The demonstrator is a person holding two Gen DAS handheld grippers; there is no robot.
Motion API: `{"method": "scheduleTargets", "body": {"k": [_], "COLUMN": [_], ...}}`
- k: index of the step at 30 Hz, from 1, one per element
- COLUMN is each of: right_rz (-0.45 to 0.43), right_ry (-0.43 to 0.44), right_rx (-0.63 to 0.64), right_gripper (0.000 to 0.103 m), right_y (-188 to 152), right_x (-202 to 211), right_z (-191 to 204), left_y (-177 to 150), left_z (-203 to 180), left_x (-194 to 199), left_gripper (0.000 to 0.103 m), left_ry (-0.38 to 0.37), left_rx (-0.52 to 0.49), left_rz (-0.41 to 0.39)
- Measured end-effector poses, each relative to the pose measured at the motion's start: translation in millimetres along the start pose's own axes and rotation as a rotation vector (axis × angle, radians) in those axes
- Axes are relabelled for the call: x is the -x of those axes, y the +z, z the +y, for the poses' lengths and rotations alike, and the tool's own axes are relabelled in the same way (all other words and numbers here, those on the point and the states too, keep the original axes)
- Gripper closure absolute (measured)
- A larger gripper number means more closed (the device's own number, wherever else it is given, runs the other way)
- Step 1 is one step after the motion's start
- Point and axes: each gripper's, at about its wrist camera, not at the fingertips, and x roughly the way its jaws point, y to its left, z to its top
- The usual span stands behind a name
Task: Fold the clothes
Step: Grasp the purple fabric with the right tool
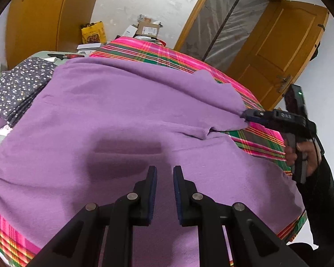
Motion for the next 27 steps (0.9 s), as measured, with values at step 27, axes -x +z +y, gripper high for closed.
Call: {"method": "scheduleTargets", "body": {"k": [27], "right_rz": [-0.056], "right_ry": [0.156], "right_rx": [0.151], "right_gripper": [0.086], "right_y": [28], "right_x": [-7], "right_z": [100], "left_y": [-4], "left_z": [24], "left_x": [-8], "left_gripper": [0.088], "left_ry": [-0.019], "left_rx": [0.066], "left_rz": [0.009]}}
